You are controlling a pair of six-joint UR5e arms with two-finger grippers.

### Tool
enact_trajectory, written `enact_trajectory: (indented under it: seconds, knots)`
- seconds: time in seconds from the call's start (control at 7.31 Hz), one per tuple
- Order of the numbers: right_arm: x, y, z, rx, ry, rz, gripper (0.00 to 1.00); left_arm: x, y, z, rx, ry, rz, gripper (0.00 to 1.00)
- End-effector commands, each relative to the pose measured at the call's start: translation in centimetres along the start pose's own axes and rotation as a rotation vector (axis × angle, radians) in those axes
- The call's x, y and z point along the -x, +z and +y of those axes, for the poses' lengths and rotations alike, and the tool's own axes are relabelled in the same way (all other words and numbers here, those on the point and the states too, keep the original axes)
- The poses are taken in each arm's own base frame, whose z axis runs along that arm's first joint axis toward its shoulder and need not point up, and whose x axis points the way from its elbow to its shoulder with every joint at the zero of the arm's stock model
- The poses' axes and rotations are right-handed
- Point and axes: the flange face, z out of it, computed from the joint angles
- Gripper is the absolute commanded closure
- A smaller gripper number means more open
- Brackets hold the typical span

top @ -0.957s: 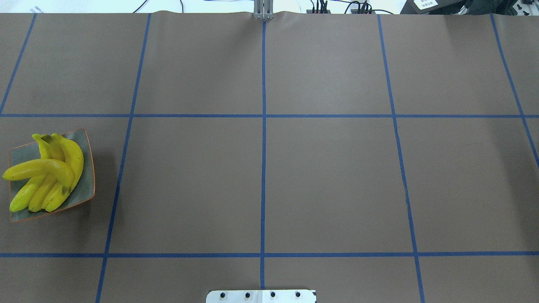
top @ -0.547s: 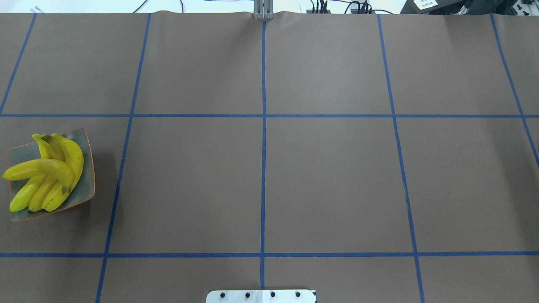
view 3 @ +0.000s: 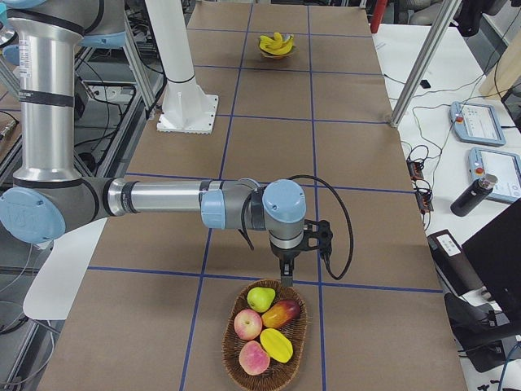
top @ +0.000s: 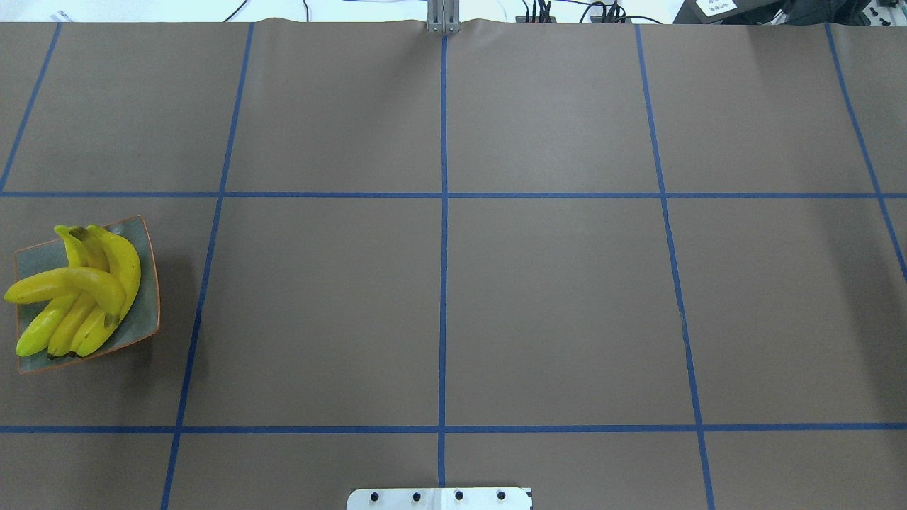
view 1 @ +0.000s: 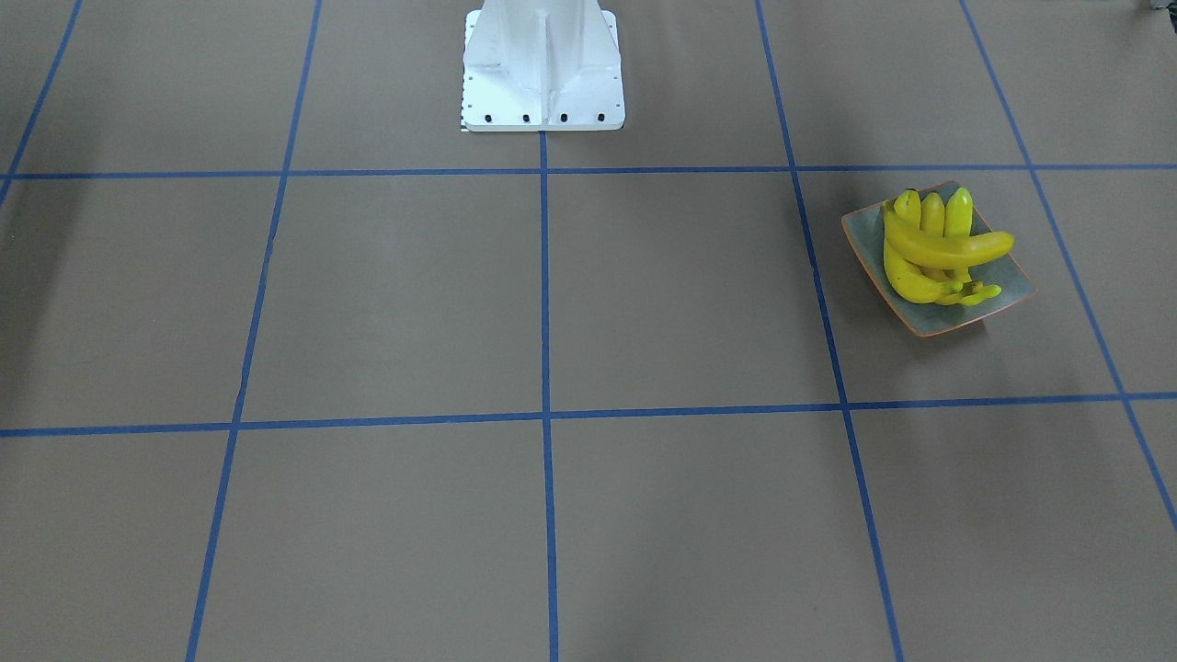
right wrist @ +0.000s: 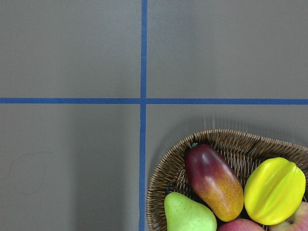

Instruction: Transfer all bananas from basket to plate

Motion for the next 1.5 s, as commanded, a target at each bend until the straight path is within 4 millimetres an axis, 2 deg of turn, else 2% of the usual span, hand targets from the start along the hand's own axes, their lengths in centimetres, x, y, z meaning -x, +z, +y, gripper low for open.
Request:
enact_trajectory:
  seconds: [0.0,1.37]
  knots:
    - [0.36,-0.37,-0.05,-0.008,-0.009,0.0,0.0,0.01,0.02,0.03,0.0,-0.002,0.0,0.0]
    - [0.47,-0.45,0.19,-0.017,-0.017,-0.002,0.0,0.01,0.02,0.03,0.0,-0.002,0.0,0.0]
